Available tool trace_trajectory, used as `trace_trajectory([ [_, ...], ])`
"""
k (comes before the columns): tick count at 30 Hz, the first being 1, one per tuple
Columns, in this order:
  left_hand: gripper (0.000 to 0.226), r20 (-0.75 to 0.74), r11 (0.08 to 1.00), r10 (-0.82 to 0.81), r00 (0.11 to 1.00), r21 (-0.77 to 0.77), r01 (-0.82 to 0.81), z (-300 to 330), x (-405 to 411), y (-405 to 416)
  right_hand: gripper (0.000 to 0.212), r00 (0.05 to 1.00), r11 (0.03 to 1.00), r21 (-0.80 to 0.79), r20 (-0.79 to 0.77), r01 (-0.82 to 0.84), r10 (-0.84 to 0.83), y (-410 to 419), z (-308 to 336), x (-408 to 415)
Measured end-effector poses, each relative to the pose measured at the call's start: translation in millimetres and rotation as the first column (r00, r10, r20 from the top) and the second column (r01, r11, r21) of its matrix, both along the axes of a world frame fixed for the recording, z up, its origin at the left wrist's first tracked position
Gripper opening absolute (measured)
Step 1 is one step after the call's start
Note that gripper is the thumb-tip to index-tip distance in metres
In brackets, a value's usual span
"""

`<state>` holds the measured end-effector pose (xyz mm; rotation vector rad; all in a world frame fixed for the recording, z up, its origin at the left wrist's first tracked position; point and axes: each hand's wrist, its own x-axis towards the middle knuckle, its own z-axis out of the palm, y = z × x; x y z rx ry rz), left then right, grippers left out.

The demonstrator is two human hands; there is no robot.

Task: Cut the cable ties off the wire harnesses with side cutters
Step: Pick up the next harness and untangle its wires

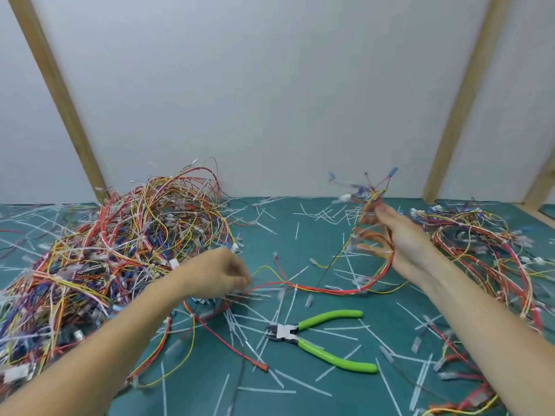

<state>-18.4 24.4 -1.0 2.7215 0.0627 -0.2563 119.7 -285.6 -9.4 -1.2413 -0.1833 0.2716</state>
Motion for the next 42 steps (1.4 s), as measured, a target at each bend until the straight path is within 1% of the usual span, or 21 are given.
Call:
trace_trajectory([
  [1, 0.013, 0.125, 0.998, 0.025, 0.992, 0.055, -0.032, -1.4, 1.6, -5.5, 0.023, 0.998, 0.992, 0.128, -0.054, -0.007, 0.014, 0.9, 4.7, 0.0],
  [3, 0.018, 0.421, 0.998, 0.057, 0.905, -0.003, -0.062, -5.2, 3.3, -20.8, 0.017, 0.985, 0.926, 0.377, -0.169, 0.02, 0.047, 3.0, 14.4, 0.7],
  [5, 0.029, 0.489, 0.994, -0.006, 0.873, -0.093, 0.058, -10.7, 6.6, -33.3, 0.016, 0.963, 0.851, 0.518, -0.263, 0.09, 0.058, 7.6, 20.7, 2.0],
  [7, 0.039, 0.332, 0.981, -0.13, 0.934, -0.096, 0.171, -17.2, 7.5, -44.7, 0.027, 0.941, 0.904, 0.388, -0.334, 0.182, -0.046, 15.6, 18.1, 3.2],
  [9, 0.037, 0.222, 0.969, -0.241, 0.945, 0.107, 0.222, -27.0, 8.2, -50.5, 0.027, 0.931, 0.948, 0.231, -0.34, 0.219, -0.132, 21.6, 11.0, 3.6],
  [11, 0.026, 0.244, 0.913, -0.297, 0.923, 0.357, 0.199, -32.9, 7.4, -51.0, 0.022, 0.948, 0.977, 0.113, -0.285, 0.18, -0.142, 22.3, 1.2, 3.1],
  [12, 0.022, 0.294, 0.904, -0.293, 0.91, 0.395, 0.164, -34.5, 7.4, -49.2, 0.021, 0.959, 0.989, -0.014, -0.244, 0.146, -0.145, 20.9, -3.0, 1.9],
  [14, 0.015, 0.457, 0.943, -0.253, 0.853, 0.315, 0.111, -37.0, 8.9, -43.7, 0.02, 0.973, 0.926, -0.347, -0.114, 0.149, -0.199, 19.7, -9.1, -0.8],
  [16, 0.021, 0.595, 0.991, -0.128, 0.793, 0.106, 0.081, -32.7, 8.3, -39.2, 0.012, 0.954, 0.786, -0.553, 0.059, 0.276, -0.294, 22.7, -9.6, -8.6],
  [19, 0.037, 0.609, 0.974, 0.15, 0.779, -0.225, -0.012, -29.3, 13.6, -43.0, 0.046, 0.932, 0.771, -0.528, 0.145, 0.357, -0.332, 39.1, -5.2, -39.8],
  [21, 0.035, 0.61, 0.971, 0.216, 0.763, -0.214, -0.104, -30.9, 18.1, -51.6, 0.064, 0.893, 0.769, -0.503, 0.407, 0.394, -0.191, 54.5, -6.5, -73.2],
  [22, 0.033, 0.615, 0.977, 0.208, 0.761, -0.164, -0.135, -32.7, 20.0, -56.3, 0.067, 0.811, 0.738, -0.503, 0.576, 0.45, -0.102, 61.7, -9.0, -87.2],
  [24, 0.03, 0.605, 0.987, 0.14, 0.784, -0.022, -0.16, -40.1, 24.6, -66.2, 0.069, 0.635, 0.624, -0.524, 0.771, 0.58, 0.057, 68.5, -14.9, -98.0],
  [25, 0.028, 0.603, 0.986, 0.086, 0.793, 0.062, -0.154, -44.8, 26.6, -70.8, 0.071, 0.616, 0.533, -0.577, 0.777, 0.619, 0.125, 67.7, -17.5, -95.5],
  [28, 0.017, 0.582, 0.962, -0.037, 0.812, 0.241, -0.129, -50.8, 30.4, -78.4, 0.061, 0.682, 0.131, -0.759, 0.636, 0.638, 0.361, 62.7, -18.8, -78.5],
  [32, 0.017, 0.479, 0.993, -0.064, 0.875, 0.121, 0.006, -60.2, 27.5, -65.0, 0.054, 0.805, -0.203, -0.827, 0.403, 0.524, 0.436, 38.1, -8.3, -55.8],
  [33, 0.019, 0.472, 0.998, -0.061, 0.879, 0.059, 0.037, -61.5, 25.7, -60.7, 0.049, 0.782, -0.215, -0.791, 0.449, 0.573, 0.433, 34.2, -4.2, -54.6],
  [35, 0.022, 0.487, 0.996, -0.047, 0.872, -0.042, 0.077, -62.8, 22.2, -53.6, 0.033, 0.598, -0.088, -0.63, 0.67, 0.771, 0.44, 40.4, -1.3, -60.9],
  [37, 0.023, 0.55, 0.99, -0.05, 0.833, -0.085, 0.116, -63.6, 19.1, -53.1, 0.028, 0.421, 0.219, -0.553, 0.789, 0.804, 0.448, 58.1, -6.7, -73.9],
  [39, 0.018, 0.61, 0.984, -0.042, 0.791, -0.114, 0.141, -65.3, 14.3, -53.4, 0.033, 0.488, 0.382, -0.706, 0.696, 0.597, 0.527, 74.4, -24.8, -79.9],
  [42, 0.021, 0.658, 0.985, -0.031, 0.753, -0.109, 0.136, -64.8, 10.5, -43.3, 0.029, 0.643, 0.418, -0.816, 0.574, 0.399, 0.507, 74.2, -46.1, -72.8],
])
